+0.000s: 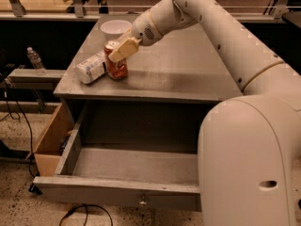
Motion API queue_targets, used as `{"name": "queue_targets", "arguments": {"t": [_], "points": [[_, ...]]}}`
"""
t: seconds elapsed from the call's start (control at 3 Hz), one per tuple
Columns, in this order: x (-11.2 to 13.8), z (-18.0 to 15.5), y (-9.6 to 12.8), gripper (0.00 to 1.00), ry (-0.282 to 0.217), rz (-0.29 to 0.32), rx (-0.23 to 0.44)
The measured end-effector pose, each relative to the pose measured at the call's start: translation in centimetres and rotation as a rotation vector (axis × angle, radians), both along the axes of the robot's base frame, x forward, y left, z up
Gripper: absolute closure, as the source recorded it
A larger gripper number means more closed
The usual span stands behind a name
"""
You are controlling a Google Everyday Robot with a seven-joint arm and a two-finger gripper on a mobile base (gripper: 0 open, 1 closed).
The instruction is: Move coke can near blue plastic bottle
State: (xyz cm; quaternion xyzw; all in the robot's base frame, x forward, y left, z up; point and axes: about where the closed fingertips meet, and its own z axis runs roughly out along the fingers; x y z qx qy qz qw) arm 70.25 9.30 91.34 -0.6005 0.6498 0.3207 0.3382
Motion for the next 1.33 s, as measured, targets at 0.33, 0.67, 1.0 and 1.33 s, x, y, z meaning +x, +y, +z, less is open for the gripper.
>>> {"name": "queue_targets", "arguments": {"t": [0.33,0.67,1.0,1.33], "points": [[0.0,-0.2,0.3,0.07,0.003,0.004,0.000],[0.0,-0.4,0.5,0.00,0.006,0.007,0.000],[-0.7,0.7,-1.6,0.00,-0.023,-0.009,-0.032],[-2.1,2.8,-5.8,0.00,-0.073,-0.062,-0.041]]}}
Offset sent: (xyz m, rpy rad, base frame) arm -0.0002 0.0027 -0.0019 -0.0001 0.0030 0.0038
